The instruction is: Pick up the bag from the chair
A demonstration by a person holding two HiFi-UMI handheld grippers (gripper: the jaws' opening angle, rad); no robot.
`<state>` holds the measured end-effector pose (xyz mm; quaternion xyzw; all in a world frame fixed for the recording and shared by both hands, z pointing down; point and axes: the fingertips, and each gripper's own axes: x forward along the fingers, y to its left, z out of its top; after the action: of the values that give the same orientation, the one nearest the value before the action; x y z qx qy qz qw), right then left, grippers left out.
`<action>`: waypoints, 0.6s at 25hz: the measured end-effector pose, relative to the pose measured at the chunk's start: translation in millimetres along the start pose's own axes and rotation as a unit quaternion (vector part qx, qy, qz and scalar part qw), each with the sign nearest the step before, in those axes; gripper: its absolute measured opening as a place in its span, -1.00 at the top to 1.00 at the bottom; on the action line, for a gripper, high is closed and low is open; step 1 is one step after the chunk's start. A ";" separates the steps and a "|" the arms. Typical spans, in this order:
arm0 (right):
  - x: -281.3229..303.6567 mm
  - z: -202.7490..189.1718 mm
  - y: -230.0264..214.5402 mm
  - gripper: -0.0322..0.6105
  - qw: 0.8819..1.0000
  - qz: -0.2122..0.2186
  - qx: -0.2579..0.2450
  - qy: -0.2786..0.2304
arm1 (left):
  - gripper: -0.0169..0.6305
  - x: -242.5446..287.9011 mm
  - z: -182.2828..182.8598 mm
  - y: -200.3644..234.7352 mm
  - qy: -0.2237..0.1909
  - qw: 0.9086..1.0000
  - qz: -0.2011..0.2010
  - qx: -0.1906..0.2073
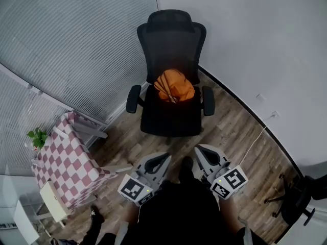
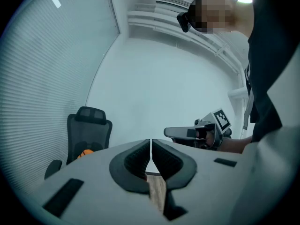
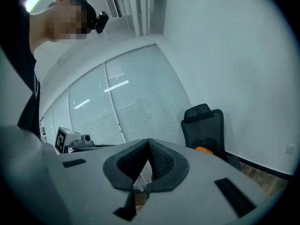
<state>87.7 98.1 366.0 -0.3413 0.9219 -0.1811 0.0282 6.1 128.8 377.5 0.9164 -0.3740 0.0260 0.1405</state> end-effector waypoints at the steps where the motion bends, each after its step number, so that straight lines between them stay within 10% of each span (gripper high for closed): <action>1: 2.2 3.9 -8.2 0.84 1.000 0.005 0.000 0.000 | 0.84 8.9 2.1 1.8 -0.002 1.000 0.002 0.000; 15: 47.1 9.6 -70.1 0.84 0.998 0.052 0.000 0.037 | 0.84 65.4 3.9 45.1 0.008 0.998 0.067 -0.009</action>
<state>96.8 15.8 385.2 -0.2856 0.9390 -0.1916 0.0038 21.6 52.7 394.5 0.8877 -0.4335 0.0395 0.1497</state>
